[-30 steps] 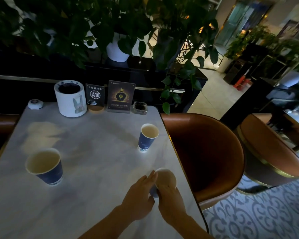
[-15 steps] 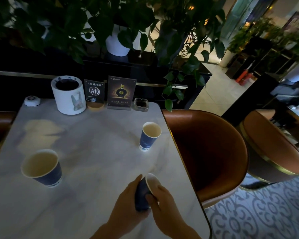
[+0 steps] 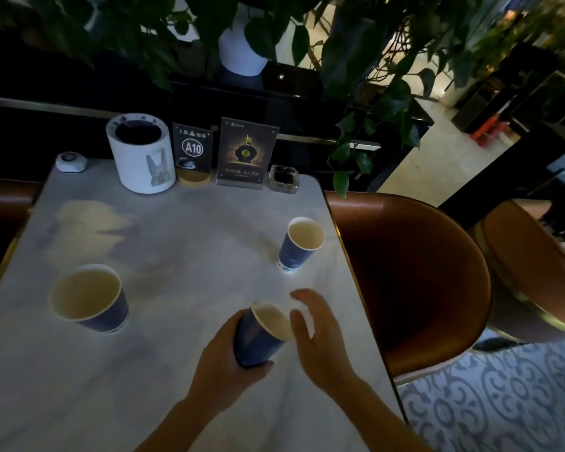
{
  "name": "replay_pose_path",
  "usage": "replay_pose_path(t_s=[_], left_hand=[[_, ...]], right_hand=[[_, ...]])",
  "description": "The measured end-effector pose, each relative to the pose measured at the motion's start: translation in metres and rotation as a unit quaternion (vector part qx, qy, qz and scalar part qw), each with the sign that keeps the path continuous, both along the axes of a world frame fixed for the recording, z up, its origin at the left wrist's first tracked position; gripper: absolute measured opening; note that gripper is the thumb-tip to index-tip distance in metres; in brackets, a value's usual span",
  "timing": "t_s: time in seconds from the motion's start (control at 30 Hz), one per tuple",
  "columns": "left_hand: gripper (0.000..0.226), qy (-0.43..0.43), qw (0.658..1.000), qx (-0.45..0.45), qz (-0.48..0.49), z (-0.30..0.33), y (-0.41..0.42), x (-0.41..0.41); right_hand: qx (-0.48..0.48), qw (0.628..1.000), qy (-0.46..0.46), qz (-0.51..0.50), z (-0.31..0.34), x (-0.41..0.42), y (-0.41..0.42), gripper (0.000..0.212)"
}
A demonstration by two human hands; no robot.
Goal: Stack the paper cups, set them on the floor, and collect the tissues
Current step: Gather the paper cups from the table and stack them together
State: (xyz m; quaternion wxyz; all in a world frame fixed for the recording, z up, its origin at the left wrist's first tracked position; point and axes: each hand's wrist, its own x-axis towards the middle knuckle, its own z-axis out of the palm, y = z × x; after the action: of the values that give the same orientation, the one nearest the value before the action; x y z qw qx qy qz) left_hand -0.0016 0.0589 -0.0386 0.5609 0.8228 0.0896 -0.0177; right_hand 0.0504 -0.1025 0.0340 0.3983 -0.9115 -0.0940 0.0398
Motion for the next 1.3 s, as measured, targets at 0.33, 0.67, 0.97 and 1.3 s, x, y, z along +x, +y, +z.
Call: replay_pose_path(t_s=[0.33, 0.67, 0.97, 1.3], left_hand=[[0.087, 0.034, 0.997, -0.033, 0.053, -0.011, 0.018, 0.000], [0.090, 0.061, 0.995, -0.054, 0.061, -0.016, 0.020, -0.004], [0.083, 0.059, 0.994, -0.054, 0.075, -0.016, 0.027, -0.005], [0.088, 0.060, 0.995, -0.050, 0.069, -0.019, 0.025, -0.008]], right_hand=[[-0.269, 0.958, -0.078, 0.062, -0.024, 0.095, 0.000, 0.074], [-0.259, 0.961, -0.081, 0.058, -0.033, 0.110, 0.016, 0.062], [-0.336, 0.941, -0.002, 0.035, -0.034, 0.123, 0.026, 0.033], [-0.349, 0.935, -0.039, 0.050, -0.032, 0.105, 0.023, 0.012]])
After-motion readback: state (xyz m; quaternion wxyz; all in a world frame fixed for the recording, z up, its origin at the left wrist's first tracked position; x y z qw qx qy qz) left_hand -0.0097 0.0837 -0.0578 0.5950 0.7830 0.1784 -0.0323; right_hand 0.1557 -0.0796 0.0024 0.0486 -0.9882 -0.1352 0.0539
